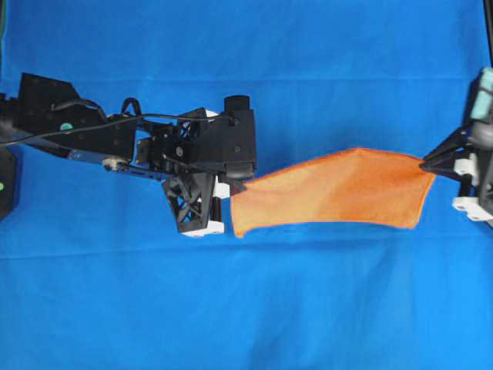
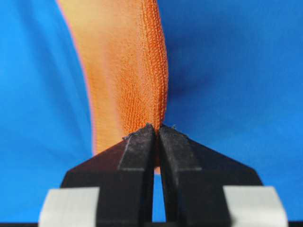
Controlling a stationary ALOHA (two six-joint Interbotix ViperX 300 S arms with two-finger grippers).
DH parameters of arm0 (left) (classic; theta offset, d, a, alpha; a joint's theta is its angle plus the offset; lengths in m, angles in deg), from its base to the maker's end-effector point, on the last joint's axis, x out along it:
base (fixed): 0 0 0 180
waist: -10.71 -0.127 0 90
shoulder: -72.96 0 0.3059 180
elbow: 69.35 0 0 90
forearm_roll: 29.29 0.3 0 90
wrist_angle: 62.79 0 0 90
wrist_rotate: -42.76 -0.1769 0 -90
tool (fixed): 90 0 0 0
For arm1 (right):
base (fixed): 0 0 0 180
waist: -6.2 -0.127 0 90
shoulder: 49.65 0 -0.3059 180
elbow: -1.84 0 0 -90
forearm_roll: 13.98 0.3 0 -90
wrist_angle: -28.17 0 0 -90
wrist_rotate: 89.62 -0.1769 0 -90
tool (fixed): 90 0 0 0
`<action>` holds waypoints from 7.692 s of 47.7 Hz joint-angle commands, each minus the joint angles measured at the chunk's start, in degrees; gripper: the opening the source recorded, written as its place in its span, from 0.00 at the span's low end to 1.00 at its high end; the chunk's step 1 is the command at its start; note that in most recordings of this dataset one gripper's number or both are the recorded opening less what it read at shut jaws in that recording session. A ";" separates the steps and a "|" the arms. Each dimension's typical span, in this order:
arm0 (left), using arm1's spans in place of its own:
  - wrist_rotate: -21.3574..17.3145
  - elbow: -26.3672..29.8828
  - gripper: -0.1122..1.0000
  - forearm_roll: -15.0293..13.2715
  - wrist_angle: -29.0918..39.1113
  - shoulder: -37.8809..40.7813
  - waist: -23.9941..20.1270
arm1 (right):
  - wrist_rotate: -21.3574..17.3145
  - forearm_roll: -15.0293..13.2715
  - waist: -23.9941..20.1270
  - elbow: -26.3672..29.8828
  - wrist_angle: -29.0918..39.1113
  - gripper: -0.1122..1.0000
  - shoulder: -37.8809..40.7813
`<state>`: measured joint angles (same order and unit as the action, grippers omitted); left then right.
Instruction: Fold the orange towel.
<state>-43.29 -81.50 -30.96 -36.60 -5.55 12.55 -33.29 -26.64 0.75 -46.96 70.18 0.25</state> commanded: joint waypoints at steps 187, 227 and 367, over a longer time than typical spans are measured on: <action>-2.46 -12.57 0.11 0.00 -33.13 9.76 6.86 | 4.48 -23.73 25.58 28.04 -40.52 0.12 57.04; -3.69 -12.83 0.62 0.00 -11.60 -7.56 6.86 | 7.82 -23.91 26.72 26.37 -39.46 0.65 48.87; -5.36 -15.38 0.60 0.18 -45.88 15.73 -26.10 | 2.20 -21.01 33.05 19.51 -48.25 0.54 61.00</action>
<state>-48.56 -97.41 -30.78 -81.95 11.15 -13.82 -31.27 -47.55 33.71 -28.41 22.37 62.13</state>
